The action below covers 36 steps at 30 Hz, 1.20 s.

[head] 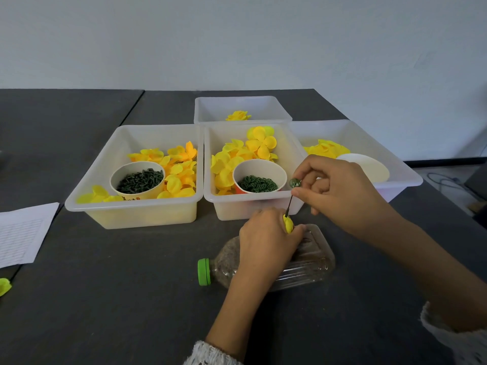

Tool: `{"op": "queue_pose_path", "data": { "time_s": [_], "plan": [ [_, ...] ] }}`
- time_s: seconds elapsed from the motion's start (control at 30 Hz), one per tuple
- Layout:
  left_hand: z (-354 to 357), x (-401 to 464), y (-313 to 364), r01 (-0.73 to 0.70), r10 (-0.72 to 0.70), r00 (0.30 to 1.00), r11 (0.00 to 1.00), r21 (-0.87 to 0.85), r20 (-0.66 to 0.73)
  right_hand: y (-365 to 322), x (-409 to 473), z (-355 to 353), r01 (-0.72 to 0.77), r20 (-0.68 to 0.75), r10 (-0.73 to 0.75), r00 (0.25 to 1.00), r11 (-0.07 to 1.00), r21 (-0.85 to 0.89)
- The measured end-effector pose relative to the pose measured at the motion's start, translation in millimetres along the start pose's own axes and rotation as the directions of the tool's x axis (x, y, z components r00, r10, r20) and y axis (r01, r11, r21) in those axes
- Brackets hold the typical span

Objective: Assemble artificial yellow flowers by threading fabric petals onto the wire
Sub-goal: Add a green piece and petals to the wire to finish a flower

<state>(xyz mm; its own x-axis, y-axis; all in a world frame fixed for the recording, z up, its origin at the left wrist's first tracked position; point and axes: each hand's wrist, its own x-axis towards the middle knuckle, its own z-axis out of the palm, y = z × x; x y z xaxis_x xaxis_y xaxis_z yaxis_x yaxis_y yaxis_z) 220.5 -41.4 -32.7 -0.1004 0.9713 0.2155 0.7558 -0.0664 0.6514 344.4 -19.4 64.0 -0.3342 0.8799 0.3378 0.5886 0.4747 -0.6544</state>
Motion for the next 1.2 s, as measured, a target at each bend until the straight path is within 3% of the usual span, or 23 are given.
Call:
{"op": "queue_pose_path", "data": {
  "time_s": [0.5, 0.67, 0.87, 1.0, 1.2],
  "plan": [
    [0.8, 1.2, -1.5, -0.003, 0.003, 1.000, 1.000, -0.005, 0.017, -3.4, 2.9, -1.5, -0.050, 0.098, 0.046, 0.994, 0.998, 0.046],
    [0.7, 1.6, -1.5, -0.007, 0.007, 1.000, 1.000, -0.007, 0.012, -4.5, 3.8, -1.7, -0.050, 0.125, 0.050, 0.991, 0.999, -0.008],
    [1.8, 1.3, -2.4, -0.015, 0.015, 1.000, 1.000, -0.010, 0.017, 1.0, 1.7, 1.5, -0.058, 0.297, 0.105, 0.949, 0.985, -0.162],
    [2.9, 1.7, -3.3, -0.014, 0.014, 1.000, 1.000, 0.001, -0.002, 6.5, 0.4, 6.1, -0.091, 0.156, 0.081, 0.984, 0.994, 0.055],
    [3.9, 2.1, -4.1, -0.035, 0.034, 0.999, 0.999, 0.033, 0.023, 20.3, -7.0, 33.4, -0.175, 0.137, 0.140, 0.981, 0.941, 0.289]
  ]
}}
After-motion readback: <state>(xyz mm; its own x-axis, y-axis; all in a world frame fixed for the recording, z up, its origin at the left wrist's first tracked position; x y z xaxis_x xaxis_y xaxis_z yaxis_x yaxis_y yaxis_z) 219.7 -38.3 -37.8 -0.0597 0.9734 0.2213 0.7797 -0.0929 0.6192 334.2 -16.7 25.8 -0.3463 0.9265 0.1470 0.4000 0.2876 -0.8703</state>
